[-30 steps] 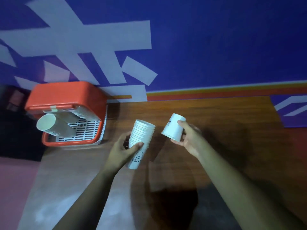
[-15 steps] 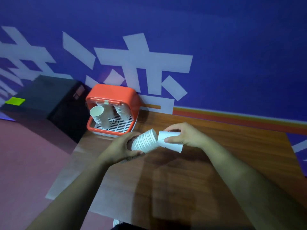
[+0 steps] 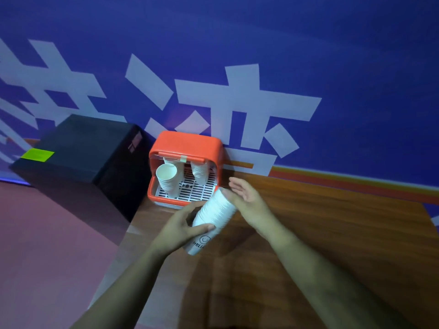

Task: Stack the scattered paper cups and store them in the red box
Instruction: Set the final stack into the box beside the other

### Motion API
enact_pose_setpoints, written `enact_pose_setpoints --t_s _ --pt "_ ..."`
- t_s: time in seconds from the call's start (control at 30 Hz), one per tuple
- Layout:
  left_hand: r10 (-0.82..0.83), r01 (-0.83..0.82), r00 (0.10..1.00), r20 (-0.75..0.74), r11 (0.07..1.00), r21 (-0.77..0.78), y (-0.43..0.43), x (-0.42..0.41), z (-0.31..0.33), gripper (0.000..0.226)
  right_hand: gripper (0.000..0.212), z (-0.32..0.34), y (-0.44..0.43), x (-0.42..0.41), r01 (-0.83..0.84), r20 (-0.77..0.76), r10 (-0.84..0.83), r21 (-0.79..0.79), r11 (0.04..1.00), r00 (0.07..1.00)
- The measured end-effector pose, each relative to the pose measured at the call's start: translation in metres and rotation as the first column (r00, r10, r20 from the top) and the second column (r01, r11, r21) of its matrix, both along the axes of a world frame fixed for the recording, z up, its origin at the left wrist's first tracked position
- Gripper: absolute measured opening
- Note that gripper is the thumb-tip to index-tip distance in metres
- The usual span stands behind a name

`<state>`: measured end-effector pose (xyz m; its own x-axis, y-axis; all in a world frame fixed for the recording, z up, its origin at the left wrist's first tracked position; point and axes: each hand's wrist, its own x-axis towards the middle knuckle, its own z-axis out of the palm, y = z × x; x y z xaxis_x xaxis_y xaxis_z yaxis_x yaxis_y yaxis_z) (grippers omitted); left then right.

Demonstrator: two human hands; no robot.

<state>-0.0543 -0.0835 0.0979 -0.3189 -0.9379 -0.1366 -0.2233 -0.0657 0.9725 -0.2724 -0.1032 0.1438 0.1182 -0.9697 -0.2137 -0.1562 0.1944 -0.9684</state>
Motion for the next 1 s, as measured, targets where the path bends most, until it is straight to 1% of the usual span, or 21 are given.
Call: enact_pose_setpoints --t_s 0.03,0.07,0.13,0.17,0.2,0.27,0.33,0.43,0.5,0.57,0.6,0.63,0.73,0.8,0.93,1.0 --pt "0.047 -0.047 0.998 -0.029 0.999 0.018 -0.006 0.010 -0.004 0.057 0.058 -0.001 0.000 0.009 0.088 0.069 -0.093 0.062 0.994 0.993" --pt "0.091 -0.089 0.994 -0.054 0.996 0.032 -0.013 0.020 -0.008 0.059 0.049 -0.004 0.000 0.018 0.132 0.134 -0.150 0.136 0.982 0.980" --pt "0.121 -0.116 0.987 -0.103 0.992 0.055 -0.028 0.037 -0.019 0.065 0.024 -0.014 0.002 0.039 0.104 0.195 -0.151 0.232 0.967 0.969" --pt "0.117 -0.111 0.987 -0.114 0.992 0.062 -0.035 0.044 -0.024 0.069 0.016 -0.020 0.001 0.050 0.089 0.197 -0.141 0.251 0.964 0.970" --pt "0.105 -0.098 0.987 -0.118 0.993 0.060 -0.042 0.050 -0.029 0.074 0.014 -0.027 -0.001 0.060 0.084 0.201 -0.139 0.257 0.963 0.970" --pt "0.061 -0.056 0.991 -0.120 0.997 0.046 -0.056 0.059 -0.040 0.077 0.021 -0.040 -0.007 0.077 0.110 0.227 -0.168 0.248 0.963 0.959" --pt "0.031 -0.027 0.995 -0.095 0.999 0.043 -0.068 0.064 -0.046 0.073 0.024 -0.049 -0.016 0.087 0.140 0.236 -0.195 0.231 0.963 0.952" --pt "0.022 -0.022 0.999 -0.025 1.000 -0.019 -0.088 0.064 -0.052 0.068 0.026 -0.058 -0.031 0.094 0.202 0.204 -0.244 0.206 0.958 0.948" --pt "0.020 -0.019 1.000 0.016 0.998 -0.058 -0.103 0.063 -0.060 0.070 0.035 -0.064 -0.042 0.096 0.236 0.175 -0.267 0.181 0.955 0.948" --pt "0.021 -0.019 0.999 0.037 0.997 -0.070 -0.117 0.060 -0.074 0.071 0.050 -0.069 -0.055 0.097 0.244 0.143 -0.269 0.171 0.955 0.952" --pt "0.038 -0.034 0.998 0.042 0.996 -0.080 -0.120 0.059 -0.075 0.070 0.057 -0.069 -0.059 0.098 0.242 0.127 -0.265 0.172 0.955 0.956" --pt "0.052 -0.049 0.998 0.035 0.995 -0.083 -0.123 0.056 -0.075 0.066 0.059 -0.071 -0.065 0.099 0.238 0.114 -0.260 0.176 0.955 0.959" --pt "0.079 -0.078 0.997 0.002 0.994 -0.074 -0.130 0.049 -0.081 0.059 0.043 -0.082 -0.079 0.101 0.241 0.084 -0.258 0.174 0.955 0.962" --pt "0.082 -0.082 0.997 -0.007 0.994 -0.072 -0.134 0.048 -0.088 0.058 0.037 -0.092 -0.085 0.102 0.241 0.078 -0.258 0.181 0.954 0.963" --pt "0.113 -0.111 0.993 0.032 0.992 -0.057 -0.144 0.047 -0.101 0.062 0.050 -0.108 -0.096 0.104 0.256 0.109 -0.284 0.212 0.943 0.953" --pt "0.122 -0.119 0.990 0.070 0.992 -0.053 -0.148 0.048 -0.108 0.066 0.050 -0.115 -0.100 0.105 0.256 0.106 -0.283 0.218 0.942 0.953"
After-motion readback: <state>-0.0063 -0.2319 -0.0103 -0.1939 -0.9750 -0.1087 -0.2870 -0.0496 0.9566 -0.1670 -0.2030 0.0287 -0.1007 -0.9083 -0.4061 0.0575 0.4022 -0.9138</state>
